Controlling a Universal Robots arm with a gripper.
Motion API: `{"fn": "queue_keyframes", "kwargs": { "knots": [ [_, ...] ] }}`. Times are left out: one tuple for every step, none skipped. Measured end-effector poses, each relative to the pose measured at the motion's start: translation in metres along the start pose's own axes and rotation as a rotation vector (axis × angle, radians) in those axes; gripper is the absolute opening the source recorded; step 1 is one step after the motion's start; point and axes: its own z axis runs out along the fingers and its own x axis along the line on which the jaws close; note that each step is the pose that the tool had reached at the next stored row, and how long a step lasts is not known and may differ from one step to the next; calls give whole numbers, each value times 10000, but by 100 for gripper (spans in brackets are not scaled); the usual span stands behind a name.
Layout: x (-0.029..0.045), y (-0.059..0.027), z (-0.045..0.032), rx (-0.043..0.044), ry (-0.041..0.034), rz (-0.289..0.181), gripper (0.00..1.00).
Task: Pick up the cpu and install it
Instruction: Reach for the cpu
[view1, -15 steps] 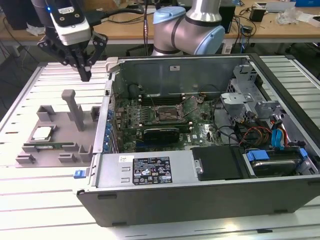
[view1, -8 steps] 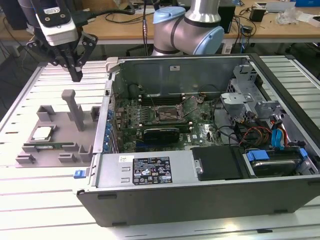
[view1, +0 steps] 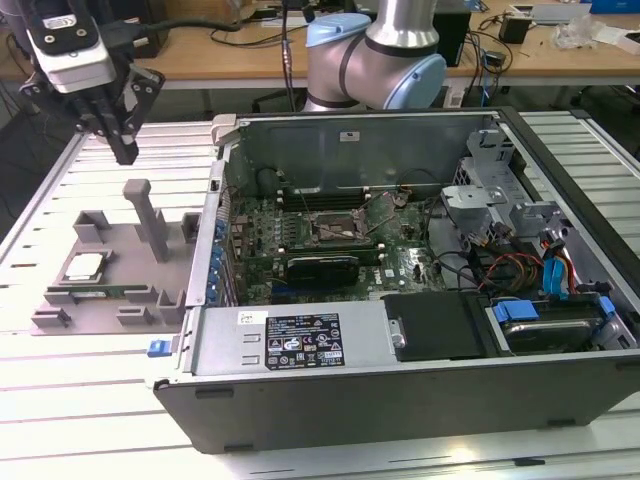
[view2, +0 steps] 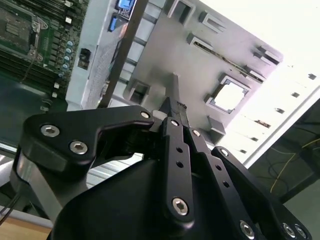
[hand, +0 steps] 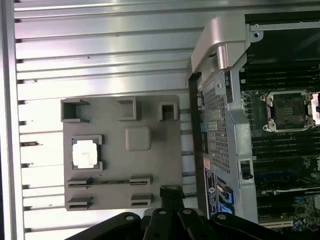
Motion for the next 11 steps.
{"fn": "queue_keyframes", "kwargs": {
  "knots": [
    [21,-2,-1,0,0,0,11],
    [90,-7,-2,0,-3,-1,11],
    [132,-10,-3,-1,-3,-2,11],
    [181,-14,-5,0,-3,-1,11],
    [203,-15,-6,0,-2,0,11],
    [224,-17,-7,1,-3,0,11],
    [251,-19,-7,0,-4,0,11],
    [271,-20,-7,0,-4,0,11],
    [301,-22,-4,0,-5,0,11],
    [330,-25,9,-1,-7,-1,11],
    [347,-27,22,0,-5,-1,11]
  ]
}}
